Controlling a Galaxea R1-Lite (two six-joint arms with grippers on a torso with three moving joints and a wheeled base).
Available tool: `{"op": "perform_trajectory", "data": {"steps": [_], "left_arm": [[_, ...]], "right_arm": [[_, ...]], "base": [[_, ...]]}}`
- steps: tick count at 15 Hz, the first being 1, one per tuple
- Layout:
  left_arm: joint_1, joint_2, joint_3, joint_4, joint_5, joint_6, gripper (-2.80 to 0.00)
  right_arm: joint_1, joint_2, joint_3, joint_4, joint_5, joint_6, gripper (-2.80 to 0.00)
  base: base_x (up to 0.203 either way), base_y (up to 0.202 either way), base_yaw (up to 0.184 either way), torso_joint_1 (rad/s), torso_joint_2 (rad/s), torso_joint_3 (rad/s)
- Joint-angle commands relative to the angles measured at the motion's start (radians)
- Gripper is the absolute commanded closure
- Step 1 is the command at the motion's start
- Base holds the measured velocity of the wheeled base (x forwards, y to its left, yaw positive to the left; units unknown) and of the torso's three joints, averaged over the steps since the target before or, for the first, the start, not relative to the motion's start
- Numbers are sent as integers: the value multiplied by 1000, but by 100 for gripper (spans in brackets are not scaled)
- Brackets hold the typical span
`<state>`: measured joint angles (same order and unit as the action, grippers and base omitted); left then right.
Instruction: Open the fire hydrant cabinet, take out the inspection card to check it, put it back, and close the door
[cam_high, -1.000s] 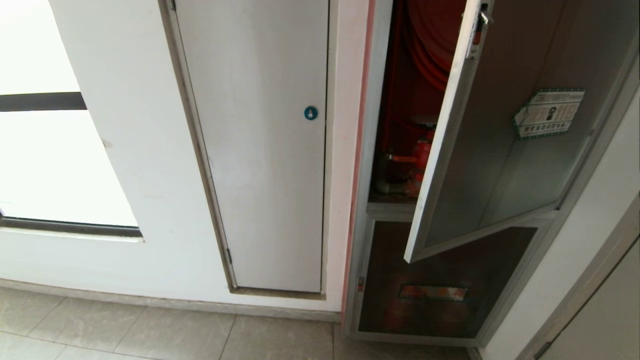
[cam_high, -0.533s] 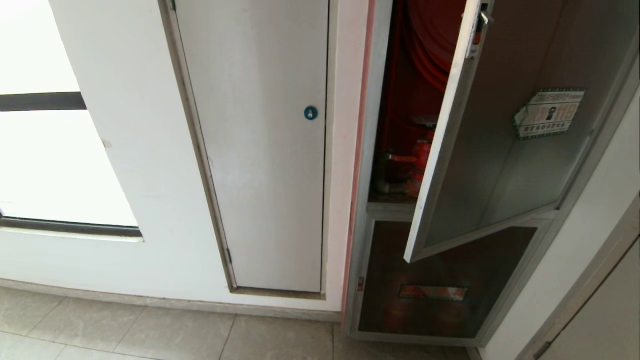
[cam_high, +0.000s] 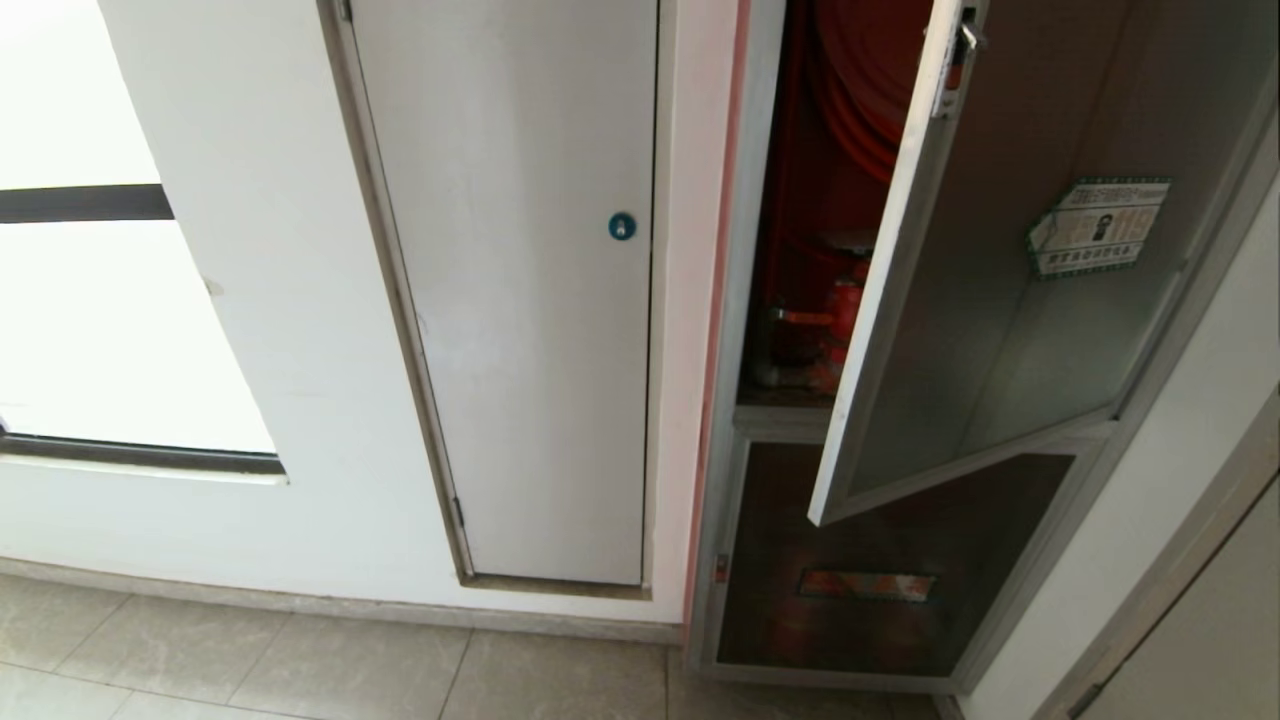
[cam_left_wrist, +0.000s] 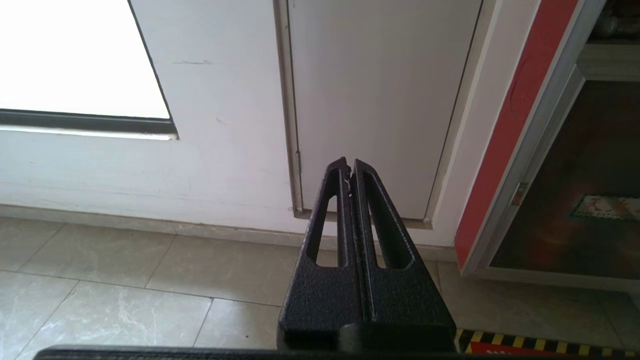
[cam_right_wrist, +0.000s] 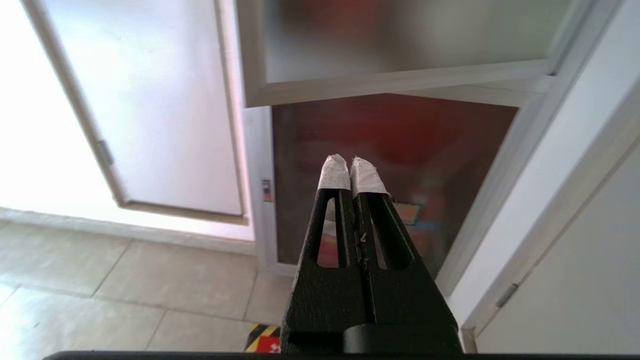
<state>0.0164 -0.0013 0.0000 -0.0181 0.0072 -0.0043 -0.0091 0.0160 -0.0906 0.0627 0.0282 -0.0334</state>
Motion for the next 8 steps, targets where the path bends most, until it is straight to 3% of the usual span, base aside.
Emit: {"op": "perform_trajectory", "data": {"steps": [1, 8], "left_arm": [[0, 1, 6, 0, 0, 0, 0], [0, 1, 6, 0, 0, 0, 0]], "right_arm": [[0, 65, -37, 3, 26, 0, 0], [0, 428, -183, -95, 195, 56, 0]], "base": [[0, 0, 0, 0, 0, 0], [0, 0, 0, 0, 0, 0]]}}
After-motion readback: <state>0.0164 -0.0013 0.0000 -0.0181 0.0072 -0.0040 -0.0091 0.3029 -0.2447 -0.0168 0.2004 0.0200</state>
